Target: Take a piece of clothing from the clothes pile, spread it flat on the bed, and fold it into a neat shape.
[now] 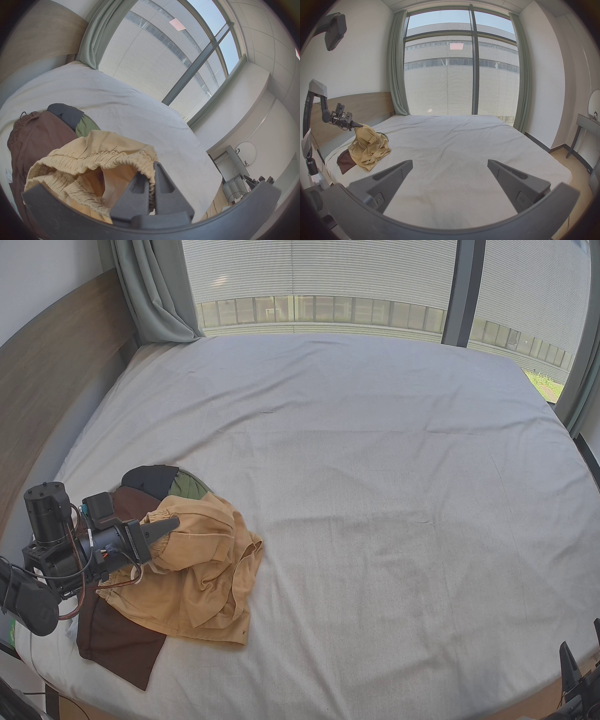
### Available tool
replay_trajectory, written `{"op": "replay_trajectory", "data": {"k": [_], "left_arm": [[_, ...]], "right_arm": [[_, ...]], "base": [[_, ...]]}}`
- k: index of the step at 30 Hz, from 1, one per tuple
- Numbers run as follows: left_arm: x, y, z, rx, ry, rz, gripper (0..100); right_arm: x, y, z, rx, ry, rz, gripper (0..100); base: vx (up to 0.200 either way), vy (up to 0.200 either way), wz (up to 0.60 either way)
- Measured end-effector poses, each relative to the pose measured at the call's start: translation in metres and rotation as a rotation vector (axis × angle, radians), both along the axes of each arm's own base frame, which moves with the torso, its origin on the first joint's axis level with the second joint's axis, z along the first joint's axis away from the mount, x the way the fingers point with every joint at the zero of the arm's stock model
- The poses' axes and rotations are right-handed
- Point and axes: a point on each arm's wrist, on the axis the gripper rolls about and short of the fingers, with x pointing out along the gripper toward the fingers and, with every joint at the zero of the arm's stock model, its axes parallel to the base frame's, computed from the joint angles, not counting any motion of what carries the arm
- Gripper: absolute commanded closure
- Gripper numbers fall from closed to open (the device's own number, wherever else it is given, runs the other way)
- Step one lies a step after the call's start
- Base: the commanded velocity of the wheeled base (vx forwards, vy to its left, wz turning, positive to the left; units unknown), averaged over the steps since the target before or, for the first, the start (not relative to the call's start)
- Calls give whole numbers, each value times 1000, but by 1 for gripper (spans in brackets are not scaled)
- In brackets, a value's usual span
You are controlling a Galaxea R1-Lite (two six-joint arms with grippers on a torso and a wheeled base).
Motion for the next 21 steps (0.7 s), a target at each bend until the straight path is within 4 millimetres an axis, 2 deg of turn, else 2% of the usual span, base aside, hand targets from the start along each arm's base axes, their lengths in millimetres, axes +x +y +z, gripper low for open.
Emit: {"op": "replay_trajectory", "data": {"k": [7,15,21], "left_arm": [[-3,-13,6,-38,-7,27,100],[-7,-43,28,-285,-66,85,100],[-13,-63,36,-357,-89,74,100]], "right_arm": [[0,0,0,0,0,0,0],[0,0,0,0,0,0,0],[0,0,0,0,0,0,0]], "base": [[0,0,0],[0,0,0],[0,0,0]]}}
